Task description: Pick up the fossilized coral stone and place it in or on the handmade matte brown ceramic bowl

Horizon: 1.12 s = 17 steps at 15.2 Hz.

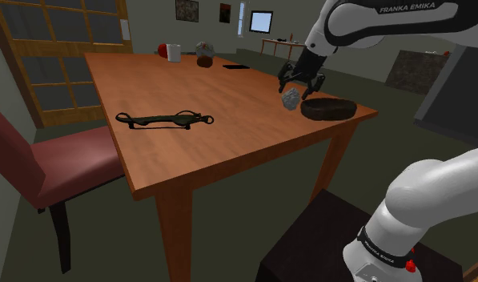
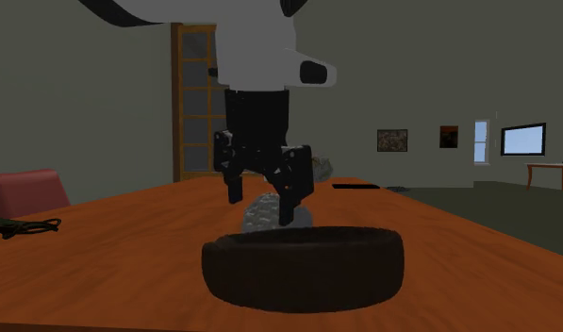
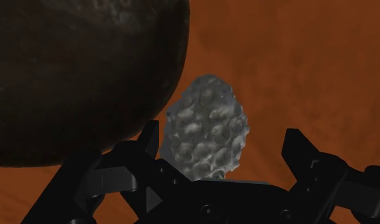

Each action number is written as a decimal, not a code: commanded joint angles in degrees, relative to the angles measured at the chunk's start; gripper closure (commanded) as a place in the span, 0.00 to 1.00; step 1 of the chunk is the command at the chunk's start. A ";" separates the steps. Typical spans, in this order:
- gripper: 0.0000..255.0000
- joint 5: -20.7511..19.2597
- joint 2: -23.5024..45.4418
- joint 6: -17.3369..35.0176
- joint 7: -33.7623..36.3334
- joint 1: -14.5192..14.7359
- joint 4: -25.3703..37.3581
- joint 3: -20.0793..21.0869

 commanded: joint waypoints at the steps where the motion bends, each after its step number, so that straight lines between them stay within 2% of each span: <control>1: 1.00 -0.12 0.49 -0.54 -0.05 -0.17 -0.47 -0.22; 10: 1.00 -0.11 0.19 -0.65 0.04 -0.15 -0.65 -0.14; 17: 1.00 -0.19 0.83 -5.89 0.17 -0.17 5.22 -0.19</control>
